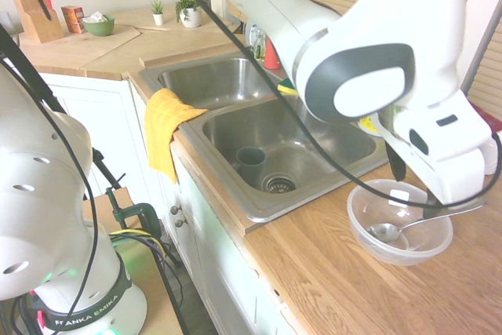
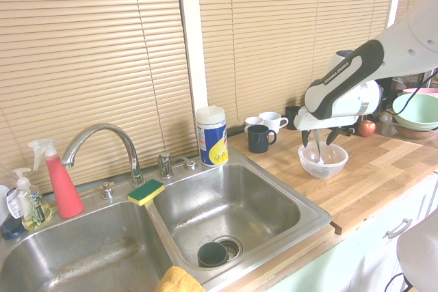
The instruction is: Put the spoon into the sink
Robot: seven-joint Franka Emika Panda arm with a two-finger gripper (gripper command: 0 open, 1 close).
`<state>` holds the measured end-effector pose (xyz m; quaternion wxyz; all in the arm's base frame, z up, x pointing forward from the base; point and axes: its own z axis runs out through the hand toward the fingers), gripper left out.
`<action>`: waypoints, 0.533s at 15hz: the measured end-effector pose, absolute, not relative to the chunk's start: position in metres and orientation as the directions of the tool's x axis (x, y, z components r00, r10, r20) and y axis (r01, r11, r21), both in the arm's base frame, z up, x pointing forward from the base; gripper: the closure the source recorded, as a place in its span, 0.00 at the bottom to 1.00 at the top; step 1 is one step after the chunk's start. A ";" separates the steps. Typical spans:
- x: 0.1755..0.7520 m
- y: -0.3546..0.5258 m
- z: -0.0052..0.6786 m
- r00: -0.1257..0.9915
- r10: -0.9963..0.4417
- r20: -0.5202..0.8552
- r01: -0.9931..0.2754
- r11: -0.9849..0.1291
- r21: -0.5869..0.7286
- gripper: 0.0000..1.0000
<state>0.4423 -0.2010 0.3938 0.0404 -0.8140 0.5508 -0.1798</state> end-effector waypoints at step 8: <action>0.462 -0.216 0.351 0.320 -0.921 0.223 -0.900 -0.369 -0.231 1.00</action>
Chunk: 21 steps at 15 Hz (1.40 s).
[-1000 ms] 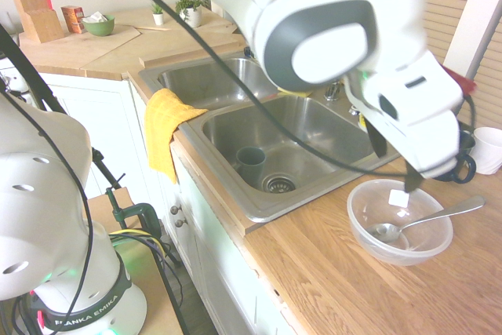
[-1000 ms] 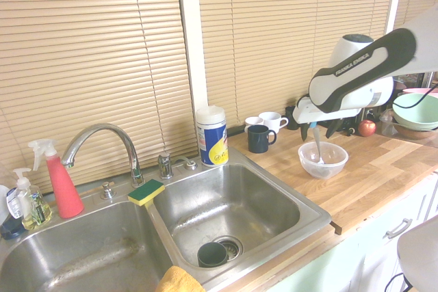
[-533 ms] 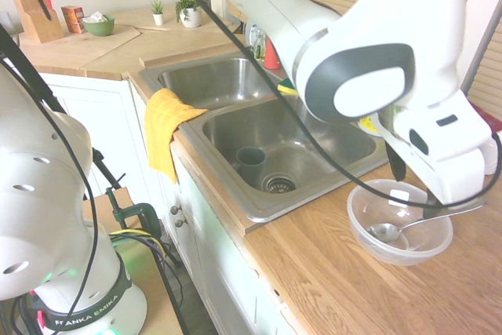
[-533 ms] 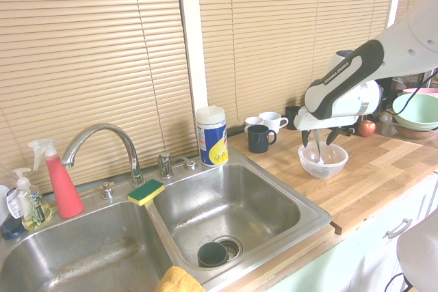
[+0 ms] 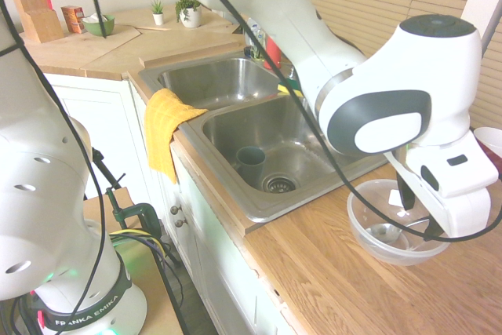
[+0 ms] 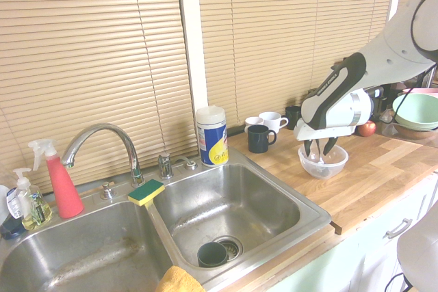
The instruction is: Put the spoon into the sink
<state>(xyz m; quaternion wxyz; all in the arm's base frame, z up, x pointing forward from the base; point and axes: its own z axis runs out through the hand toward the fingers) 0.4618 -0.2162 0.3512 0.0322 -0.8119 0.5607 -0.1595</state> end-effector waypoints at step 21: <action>0.457 -0.221 0.373 0.310 -0.917 0.250 -0.891 -0.372 -0.260 1.00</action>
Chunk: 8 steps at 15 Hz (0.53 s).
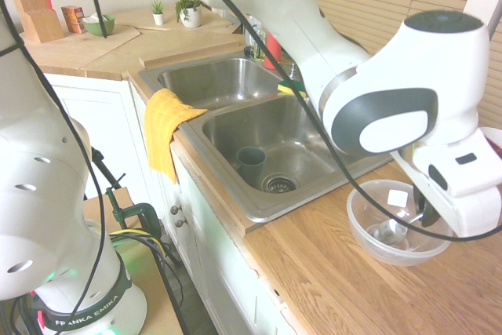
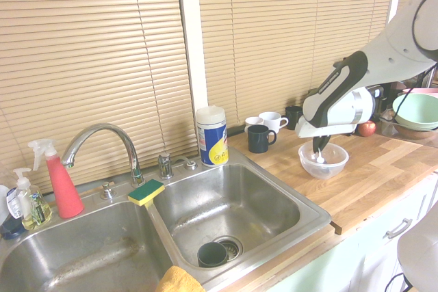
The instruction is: Put the spoon into the sink
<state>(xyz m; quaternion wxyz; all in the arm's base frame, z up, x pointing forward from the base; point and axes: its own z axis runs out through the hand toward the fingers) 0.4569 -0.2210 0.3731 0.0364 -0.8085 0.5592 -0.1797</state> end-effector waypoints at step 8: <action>0.435 -0.175 0.465 0.367 -0.872 0.326 -0.839 -0.461 -0.290 1.00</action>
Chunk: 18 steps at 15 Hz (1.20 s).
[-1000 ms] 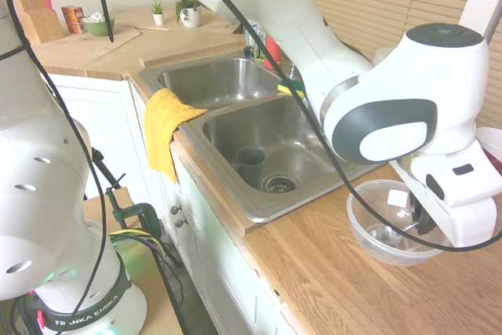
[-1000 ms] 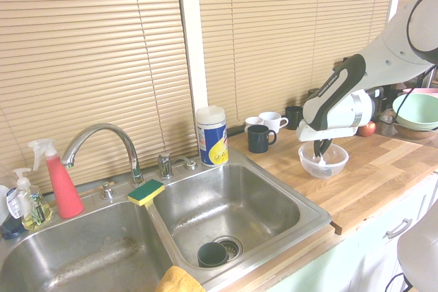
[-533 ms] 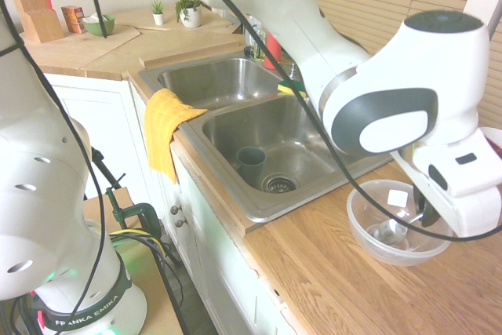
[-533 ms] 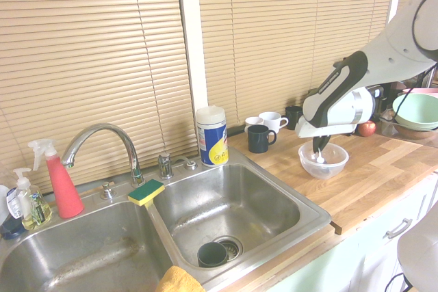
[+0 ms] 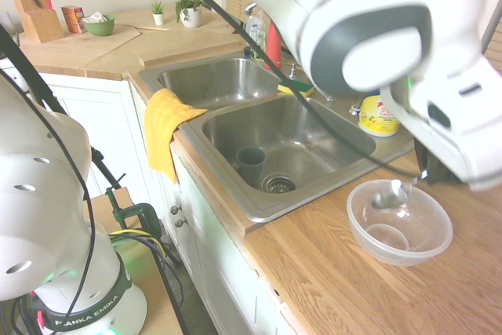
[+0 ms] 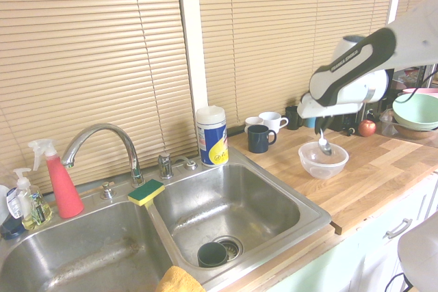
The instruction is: Put the spoon into the sink
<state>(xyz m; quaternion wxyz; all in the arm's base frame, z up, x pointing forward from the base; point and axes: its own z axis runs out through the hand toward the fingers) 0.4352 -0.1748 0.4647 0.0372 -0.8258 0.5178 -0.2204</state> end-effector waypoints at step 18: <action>0.458 0.179 0.248 0.739 -0.465 0.487 -0.621 -0.751 0.225 1.00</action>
